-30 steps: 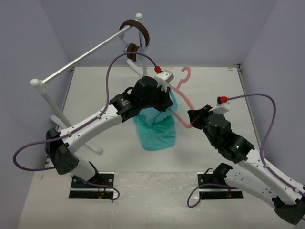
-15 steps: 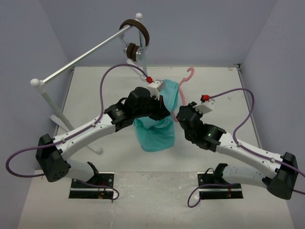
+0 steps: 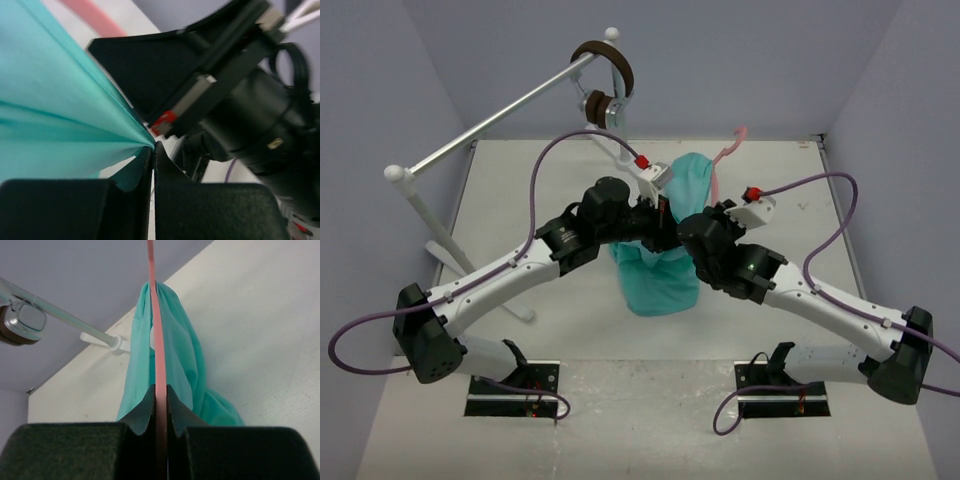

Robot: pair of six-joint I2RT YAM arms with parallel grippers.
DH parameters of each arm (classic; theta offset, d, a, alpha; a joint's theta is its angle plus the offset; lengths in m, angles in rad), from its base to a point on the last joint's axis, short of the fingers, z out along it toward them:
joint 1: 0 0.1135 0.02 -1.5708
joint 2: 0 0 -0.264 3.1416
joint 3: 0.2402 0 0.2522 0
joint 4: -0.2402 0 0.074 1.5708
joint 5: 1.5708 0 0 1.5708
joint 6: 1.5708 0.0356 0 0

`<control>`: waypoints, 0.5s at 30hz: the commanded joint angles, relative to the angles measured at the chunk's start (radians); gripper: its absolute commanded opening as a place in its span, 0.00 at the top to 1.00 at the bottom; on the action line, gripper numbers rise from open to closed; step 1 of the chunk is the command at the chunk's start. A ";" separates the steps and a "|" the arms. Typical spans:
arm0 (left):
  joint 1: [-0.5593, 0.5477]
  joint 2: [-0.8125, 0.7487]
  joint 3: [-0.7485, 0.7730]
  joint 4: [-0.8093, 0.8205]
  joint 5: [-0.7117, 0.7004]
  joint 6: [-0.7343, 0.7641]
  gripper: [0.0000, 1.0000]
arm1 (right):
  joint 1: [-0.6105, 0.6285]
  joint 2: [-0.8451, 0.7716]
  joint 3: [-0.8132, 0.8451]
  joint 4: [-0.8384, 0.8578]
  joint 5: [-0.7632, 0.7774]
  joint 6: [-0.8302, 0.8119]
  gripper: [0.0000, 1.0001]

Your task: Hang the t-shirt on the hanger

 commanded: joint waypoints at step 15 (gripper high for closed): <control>0.166 -0.073 0.070 -0.040 -0.036 0.042 0.42 | 0.001 -0.108 -0.208 0.185 0.048 -0.074 1.00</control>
